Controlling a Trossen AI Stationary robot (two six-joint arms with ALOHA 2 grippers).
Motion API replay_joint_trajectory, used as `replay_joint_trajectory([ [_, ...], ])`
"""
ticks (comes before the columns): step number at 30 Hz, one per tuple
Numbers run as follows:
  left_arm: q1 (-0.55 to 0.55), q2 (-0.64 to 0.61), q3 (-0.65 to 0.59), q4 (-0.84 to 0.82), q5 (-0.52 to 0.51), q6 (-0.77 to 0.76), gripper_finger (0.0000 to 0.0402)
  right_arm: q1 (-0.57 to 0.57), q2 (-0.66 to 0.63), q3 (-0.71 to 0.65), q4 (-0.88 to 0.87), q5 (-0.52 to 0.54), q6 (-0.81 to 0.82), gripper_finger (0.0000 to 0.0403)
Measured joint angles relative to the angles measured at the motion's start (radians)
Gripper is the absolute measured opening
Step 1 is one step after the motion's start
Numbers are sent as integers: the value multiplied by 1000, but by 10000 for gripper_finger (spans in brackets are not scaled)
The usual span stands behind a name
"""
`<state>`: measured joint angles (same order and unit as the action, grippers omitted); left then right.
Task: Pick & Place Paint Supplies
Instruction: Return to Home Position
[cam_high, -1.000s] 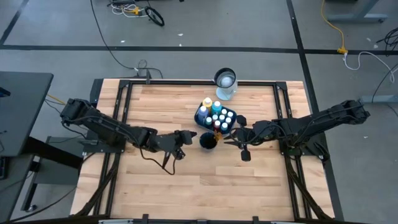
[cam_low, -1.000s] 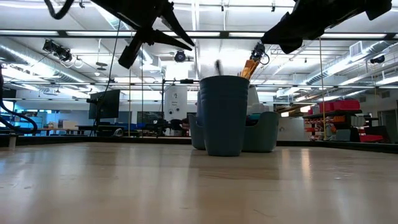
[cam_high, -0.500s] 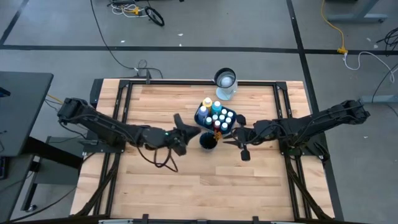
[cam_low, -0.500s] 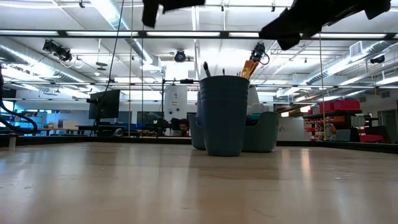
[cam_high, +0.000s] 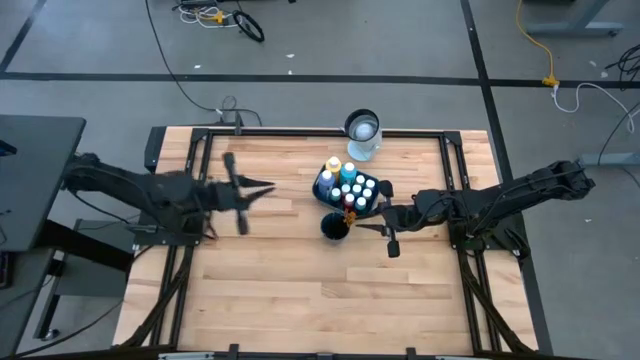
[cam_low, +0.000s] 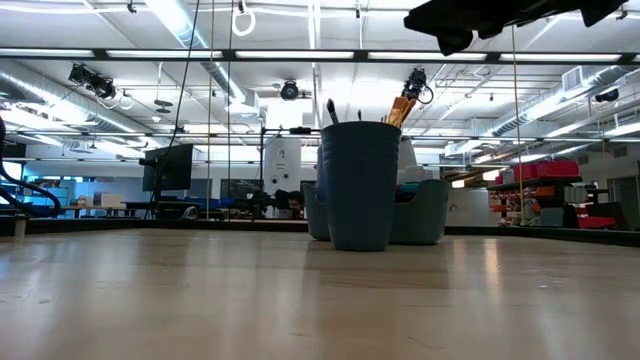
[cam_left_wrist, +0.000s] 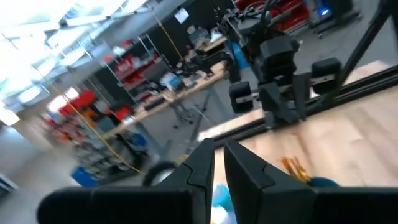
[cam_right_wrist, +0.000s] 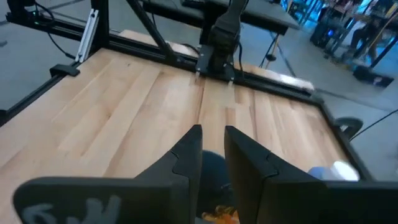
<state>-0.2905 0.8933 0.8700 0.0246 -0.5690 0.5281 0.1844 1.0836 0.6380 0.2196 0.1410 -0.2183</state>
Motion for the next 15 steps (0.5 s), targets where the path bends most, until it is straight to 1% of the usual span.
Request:
replay_joint_trajectory([
  [3,0,-106,-2,-144,44,-109,42,0,0,0,-31,-2,65,72],
  [5,0,-171,-20,-205,77,-176,41,0,0,0,-41,-1,109,72],
  [11,0,-354,-132,-240,112,-331,41,0,0,0,-40,-1,129,72],
  [15,0,-448,-236,-264,151,-393,41,0,0,0,-40,-1,128,72],
])
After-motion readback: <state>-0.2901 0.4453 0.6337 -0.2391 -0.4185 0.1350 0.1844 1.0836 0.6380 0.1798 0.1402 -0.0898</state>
